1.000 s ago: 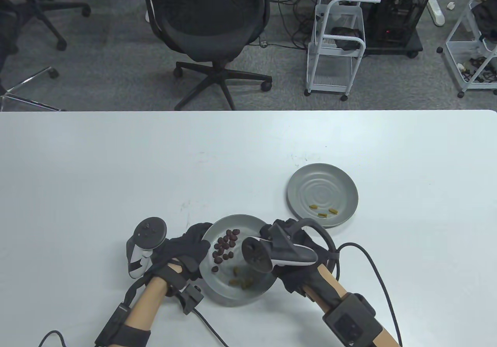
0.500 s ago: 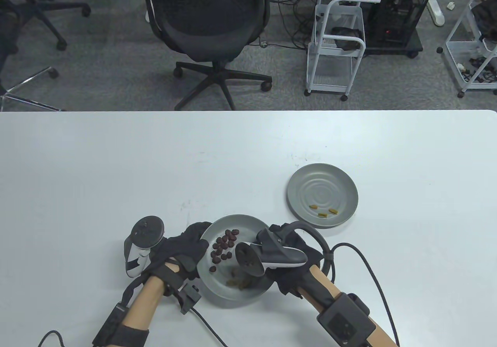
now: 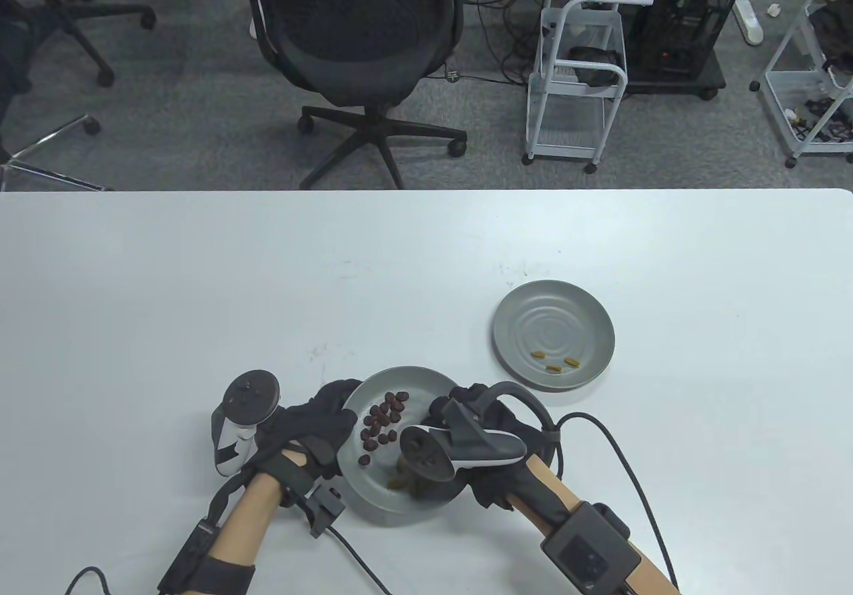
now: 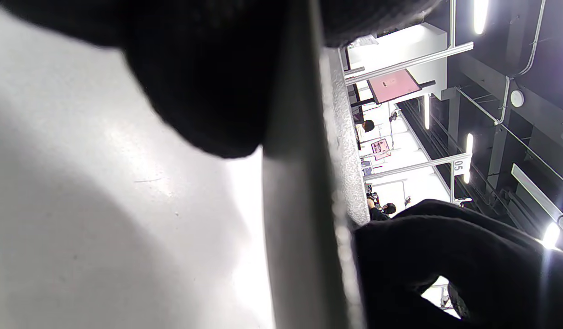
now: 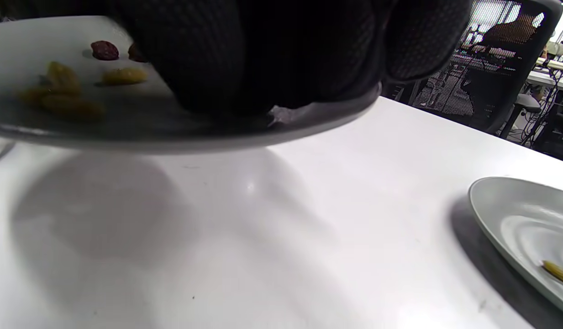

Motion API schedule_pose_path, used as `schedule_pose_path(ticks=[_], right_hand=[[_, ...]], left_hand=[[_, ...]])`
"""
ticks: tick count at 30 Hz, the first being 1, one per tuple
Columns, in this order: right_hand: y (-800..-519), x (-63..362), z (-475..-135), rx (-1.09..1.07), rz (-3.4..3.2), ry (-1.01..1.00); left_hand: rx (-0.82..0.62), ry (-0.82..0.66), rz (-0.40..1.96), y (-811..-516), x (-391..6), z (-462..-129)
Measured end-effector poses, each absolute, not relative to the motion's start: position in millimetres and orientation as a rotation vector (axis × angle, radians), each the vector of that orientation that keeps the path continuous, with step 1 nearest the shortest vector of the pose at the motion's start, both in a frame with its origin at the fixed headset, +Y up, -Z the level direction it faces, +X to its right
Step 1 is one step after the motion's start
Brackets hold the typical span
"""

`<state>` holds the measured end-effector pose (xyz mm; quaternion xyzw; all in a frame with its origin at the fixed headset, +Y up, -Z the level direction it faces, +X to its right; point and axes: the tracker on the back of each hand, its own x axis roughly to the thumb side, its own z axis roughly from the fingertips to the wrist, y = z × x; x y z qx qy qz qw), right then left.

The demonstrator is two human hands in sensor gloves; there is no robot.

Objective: Pick raisins with hand pinch into plate

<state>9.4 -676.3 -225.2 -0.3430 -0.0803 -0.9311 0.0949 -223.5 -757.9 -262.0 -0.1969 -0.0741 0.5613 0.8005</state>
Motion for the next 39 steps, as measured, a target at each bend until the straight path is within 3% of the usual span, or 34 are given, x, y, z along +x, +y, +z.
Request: schedule_pose_path(ticks=[20, 27, 33, 39], right_hand=[[-680.1, 10.1, -227.5, -1.061, -2.797, -0.227], [-656.9, 27.4, -234.5, -1.075, -2.921, -0.138], [-629.8, 77.7, -264.2, -0.823, -3.068, 0.021], [-658.5, 133.0, -320.3, -0.405, -3.113, -0.025]], left_hand=[[-0.429, -0.157, 1.189, -758.2, -222.0, -261.8], [-0.426, -0.157, 1.19, -758.1, -222.1, -261.8], [-0.422, -0.154, 1.187, -758.3, -222.2, -261.8], [-0.407, -0.162, 1.189, -757.4, -221.8, -261.4]])
